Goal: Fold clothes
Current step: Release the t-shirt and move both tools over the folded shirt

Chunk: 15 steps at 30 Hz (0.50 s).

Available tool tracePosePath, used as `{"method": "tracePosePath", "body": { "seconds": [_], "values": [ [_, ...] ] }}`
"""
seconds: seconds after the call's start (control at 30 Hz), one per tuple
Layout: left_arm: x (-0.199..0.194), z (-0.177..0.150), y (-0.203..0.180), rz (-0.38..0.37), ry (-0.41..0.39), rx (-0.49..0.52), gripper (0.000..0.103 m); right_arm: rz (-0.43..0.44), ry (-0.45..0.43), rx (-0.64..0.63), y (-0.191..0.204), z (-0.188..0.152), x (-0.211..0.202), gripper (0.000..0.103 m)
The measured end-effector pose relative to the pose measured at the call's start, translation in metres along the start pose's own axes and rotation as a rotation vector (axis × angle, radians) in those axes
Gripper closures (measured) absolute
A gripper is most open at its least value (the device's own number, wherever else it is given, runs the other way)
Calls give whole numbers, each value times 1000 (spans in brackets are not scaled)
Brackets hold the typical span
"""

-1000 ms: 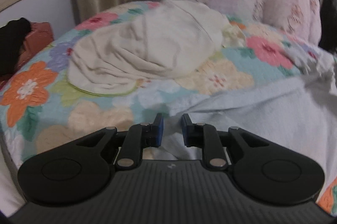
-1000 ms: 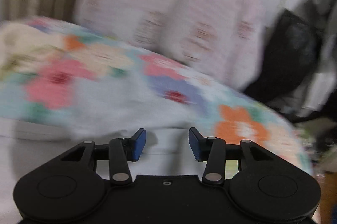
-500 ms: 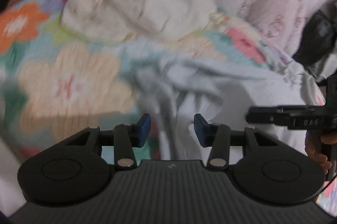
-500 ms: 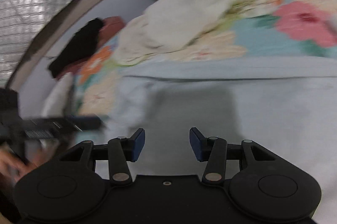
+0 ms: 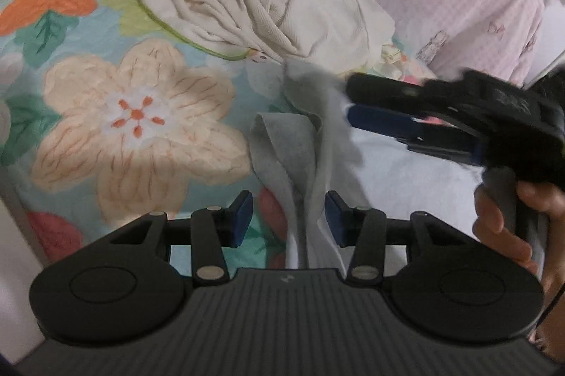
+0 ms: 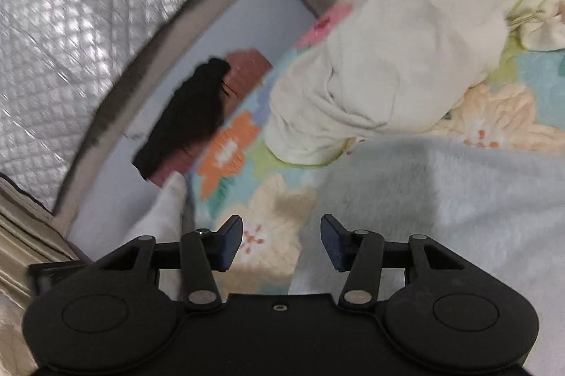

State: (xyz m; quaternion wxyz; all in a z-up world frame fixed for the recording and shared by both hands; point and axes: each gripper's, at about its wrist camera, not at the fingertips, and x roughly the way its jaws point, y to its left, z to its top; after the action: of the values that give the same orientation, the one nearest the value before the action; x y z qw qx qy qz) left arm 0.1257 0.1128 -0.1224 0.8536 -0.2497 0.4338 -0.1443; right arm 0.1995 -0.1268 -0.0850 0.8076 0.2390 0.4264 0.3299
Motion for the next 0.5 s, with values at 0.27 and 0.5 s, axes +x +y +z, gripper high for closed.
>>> {"method": "tracePosePath", "body": {
  "seconds": [0.27,0.5],
  "values": [
    [-4,-39,-27,16,165,115,38,-231,-35,-150,0,-88,-93,47],
    [1,-42,-64,215,74,296,56,-439,-81,-173,-23,-141,-160,46]
  ]
}}
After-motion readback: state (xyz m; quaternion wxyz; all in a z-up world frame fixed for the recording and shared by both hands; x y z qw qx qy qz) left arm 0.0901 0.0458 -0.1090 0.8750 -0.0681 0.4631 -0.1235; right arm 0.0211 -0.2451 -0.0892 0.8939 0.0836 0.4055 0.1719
